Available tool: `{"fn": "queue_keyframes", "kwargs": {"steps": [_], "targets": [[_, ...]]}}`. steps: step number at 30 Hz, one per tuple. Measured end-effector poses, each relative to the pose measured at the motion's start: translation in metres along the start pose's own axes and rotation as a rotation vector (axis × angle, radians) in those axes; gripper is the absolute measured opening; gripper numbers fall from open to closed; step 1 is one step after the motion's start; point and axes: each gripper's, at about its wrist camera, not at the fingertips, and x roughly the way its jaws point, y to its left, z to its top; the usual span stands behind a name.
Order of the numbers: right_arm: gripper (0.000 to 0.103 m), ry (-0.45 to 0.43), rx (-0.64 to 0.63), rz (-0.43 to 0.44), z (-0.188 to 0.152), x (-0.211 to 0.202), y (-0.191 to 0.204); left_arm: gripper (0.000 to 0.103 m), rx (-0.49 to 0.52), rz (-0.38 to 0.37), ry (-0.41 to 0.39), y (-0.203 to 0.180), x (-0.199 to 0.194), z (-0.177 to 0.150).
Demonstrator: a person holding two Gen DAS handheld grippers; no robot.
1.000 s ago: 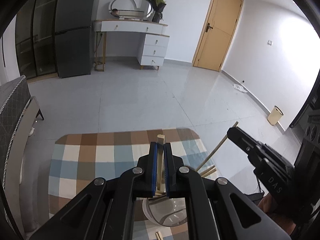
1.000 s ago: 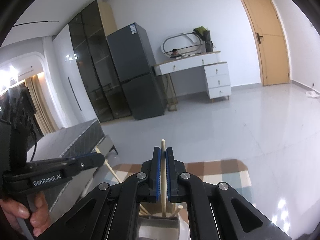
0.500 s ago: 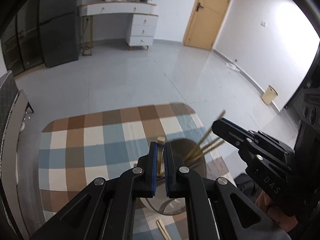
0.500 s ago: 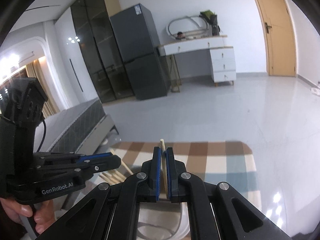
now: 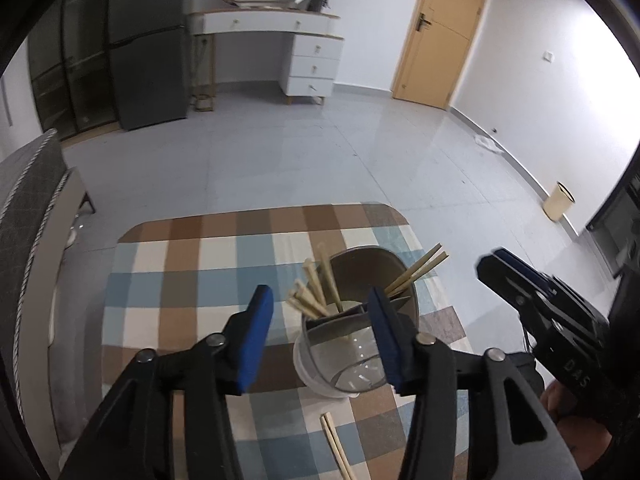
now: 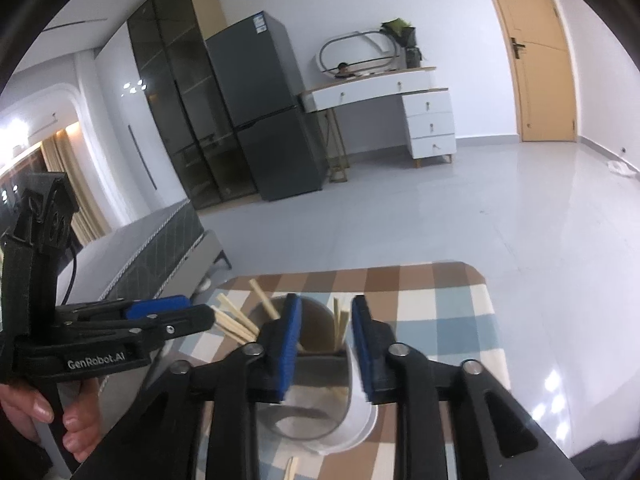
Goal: Organize utensils
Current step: 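Move both open grippers back toward the last chopsticks on the rug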
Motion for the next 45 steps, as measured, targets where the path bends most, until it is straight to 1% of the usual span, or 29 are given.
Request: {"fn": "queue_keyframes", "kwargs": {"steps": [1,4,5,6,7,9,10,12,14,15,18,22,27,29,30,32,36,38,40,42,45], "targets": [[0.04,-0.01,0.006,-0.001,-0.002,-0.006,0.001,0.044,-0.006,0.015,-0.016,0.0,-0.008,-0.002],[0.046,-0.038,0.014,0.011,-0.009,-0.024,0.004,0.049,-0.018,0.049,-0.054,-0.001,-0.027,-0.008],[0.048,-0.045,0.011,0.007,-0.011,-0.03,0.006,0.054,-0.022,0.059,-0.068,0.0,-0.031,-0.01],[0.054,-0.048,0.008,0.003,-0.014,-0.034,0.007,0.059,-0.024,0.07,-0.084,-0.001,-0.039,-0.013],[0.057,-0.053,0.006,0.003,-0.016,-0.039,0.008,0.06,-0.023,0.074,-0.096,-0.001,-0.043,-0.015],[0.057,-0.067,0.001,0.003,-0.02,-0.047,0.011,0.061,-0.015,0.084,-0.123,-0.002,-0.053,-0.019],[0.06,-0.07,0.0,0.002,-0.022,-0.051,0.012,0.062,-0.01,0.09,-0.135,-0.004,-0.059,-0.021],[0.062,-0.079,0.003,0.002,-0.026,-0.058,0.013,0.068,-0.008,0.094,-0.15,-0.005,-0.067,-0.025],[0.066,-0.087,0.005,-0.001,-0.031,-0.065,0.015,0.073,-0.015,0.105,-0.172,-0.006,-0.075,-0.03],[0.069,-0.091,0.007,-0.001,-0.033,-0.068,0.015,0.075,-0.017,0.11,-0.182,-0.007,-0.079,-0.032],[0.071,-0.097,0.002,0.002,-0.039,-0.074,0.021,0.077,-0.016,0.121,-0.204,-0.009,-0.087,-0.042],[0.076,-0.1,-0.011,0.009,-0.05,-0.082,0.028,0.078,-0.012,0.129,-0.215,-0.01,-0.093,-0.055],[0.078,-0.099,-0.051,0.026,-0.072,-0.093,0.042,0.079,-0.033,0.131,-0.22,-0.004,-0.095,-0.072],[0.082,-0.105,-0.056,0.034,-0.083,-0.095,0.045,0.079,-0.036,0.143,-0.229,-0.003,-0.096,-0.079],[0.085,-0.102,-0.051,0.035,-0.09,-0.095,0.045,0.081,-0.038,0.148,-0.231,-0.003,-0.096,-0.083],[0.086,-0.081,-0.033,0.038,-0.104,-0.094,0.045,0.084,-0.044,0.147,-0.232,0.0,-0.095,-0.09],[0.088,-0.011,-0.016,0.026,-0.123,-0.087,0.048,0.084,-0.044,0.164,-0.244,0.004,-0.092,-0.104],[0.091,-0.009,-0.024,0.009,-0.126,-0.087,0.053,0.085,-0.046,0.164,-0.239,0.007,-0.088,-0.112],[0.098,-0.021,-0.029,-0.003,-0.128,-0.089,0.057,0.085,-0.05,0.172,-0.23,0.011,-0.083,-0.118],[0.099,-0.03,-0.043,-0.01,-0.131,-0.091,0.061,0.085,-0.063,0.175,-0.216,0.015,-0.077,-0.126],[0.101,-0.02,-0.058,-0.022,-0.138,-0.089,0.064,0.085,-0.084,0.186,-0.202,0.022,-0.066,-0.133]]}}
